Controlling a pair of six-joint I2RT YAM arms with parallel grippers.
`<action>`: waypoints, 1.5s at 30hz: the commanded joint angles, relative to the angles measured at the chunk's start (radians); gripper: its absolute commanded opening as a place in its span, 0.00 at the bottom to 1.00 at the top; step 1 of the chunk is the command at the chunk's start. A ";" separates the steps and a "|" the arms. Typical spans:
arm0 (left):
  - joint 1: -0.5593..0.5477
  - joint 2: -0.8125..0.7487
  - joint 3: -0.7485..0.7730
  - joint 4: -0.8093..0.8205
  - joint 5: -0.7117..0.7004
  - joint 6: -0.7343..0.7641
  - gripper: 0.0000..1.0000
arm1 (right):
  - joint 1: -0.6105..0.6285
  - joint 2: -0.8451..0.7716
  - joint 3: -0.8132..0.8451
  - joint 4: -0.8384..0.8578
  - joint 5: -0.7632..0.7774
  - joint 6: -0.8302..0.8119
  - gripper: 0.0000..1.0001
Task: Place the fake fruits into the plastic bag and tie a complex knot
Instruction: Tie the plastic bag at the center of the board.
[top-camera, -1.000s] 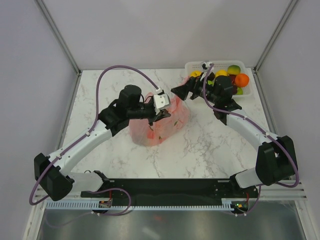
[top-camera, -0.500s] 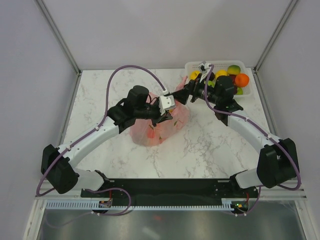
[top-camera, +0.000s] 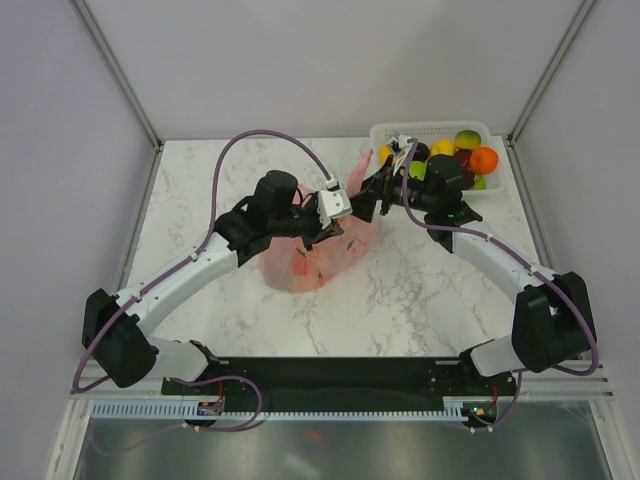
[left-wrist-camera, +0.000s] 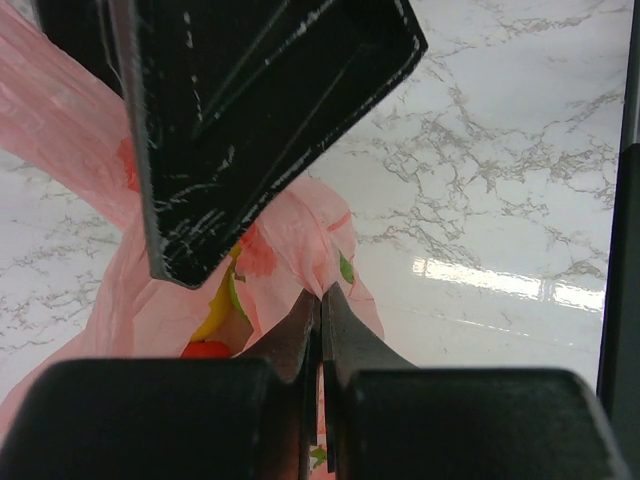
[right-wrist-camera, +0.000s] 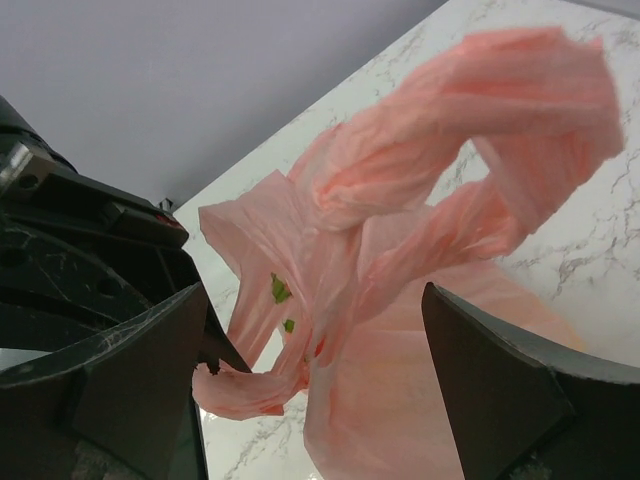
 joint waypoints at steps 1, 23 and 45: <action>0.004 -0.013 0.041 0.000 -0.039 0.034 0.02 | 0.017 0.027 0.029 -0.012 -0.054 -0.058 0.96; 0.021 0.024 0.079 0.007 -0.113 0.004 0.02 | 0.029 0.037 0.049 -0.027 -0.058 -0.095 0.00; 0.017 -0.134 -0.036 0.152 -0.432 0.048 0.50 | 0.104 -0.135 -0.003 -0.064 0.304 -0.068 0.00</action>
